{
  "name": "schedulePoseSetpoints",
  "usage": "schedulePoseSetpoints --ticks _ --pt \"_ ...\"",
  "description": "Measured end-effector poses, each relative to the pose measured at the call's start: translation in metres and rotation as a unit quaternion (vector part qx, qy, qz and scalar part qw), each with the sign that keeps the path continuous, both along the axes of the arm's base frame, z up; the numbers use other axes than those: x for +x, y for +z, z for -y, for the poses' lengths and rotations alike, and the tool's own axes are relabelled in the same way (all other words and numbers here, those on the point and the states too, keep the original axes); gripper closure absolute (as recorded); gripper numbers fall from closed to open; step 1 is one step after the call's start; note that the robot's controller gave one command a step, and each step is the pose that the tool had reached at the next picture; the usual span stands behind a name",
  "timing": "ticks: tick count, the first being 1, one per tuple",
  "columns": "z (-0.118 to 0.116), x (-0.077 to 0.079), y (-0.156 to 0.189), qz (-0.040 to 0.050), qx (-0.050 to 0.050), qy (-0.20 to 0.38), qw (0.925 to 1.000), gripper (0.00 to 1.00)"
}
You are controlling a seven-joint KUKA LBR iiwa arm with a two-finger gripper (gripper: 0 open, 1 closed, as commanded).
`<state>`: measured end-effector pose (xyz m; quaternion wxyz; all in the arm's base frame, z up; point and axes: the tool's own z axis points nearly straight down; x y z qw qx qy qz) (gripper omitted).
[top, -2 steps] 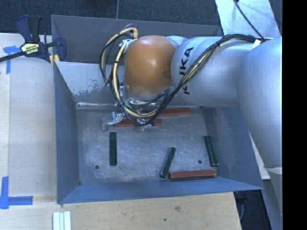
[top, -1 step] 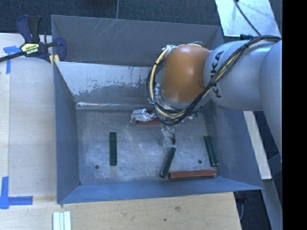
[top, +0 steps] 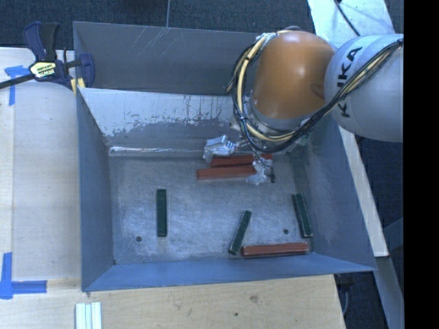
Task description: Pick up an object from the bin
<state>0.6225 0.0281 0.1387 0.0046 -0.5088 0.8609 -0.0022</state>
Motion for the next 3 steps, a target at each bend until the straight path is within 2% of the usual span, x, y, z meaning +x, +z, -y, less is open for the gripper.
schedulePoseSetpoints --ticks 1,2,3 --pt "-0.089 -0.005 -0.056 -0.0065 0.002 -0.003 1.0 0.0" --pt "0.021 -0.001 -0.03 -0.0018 -0.001 -0.044 0.999 0.0" --pt "-0.002 0.005 -0.066 -0.0053 0.001 -0.168 0.9857 0.0"
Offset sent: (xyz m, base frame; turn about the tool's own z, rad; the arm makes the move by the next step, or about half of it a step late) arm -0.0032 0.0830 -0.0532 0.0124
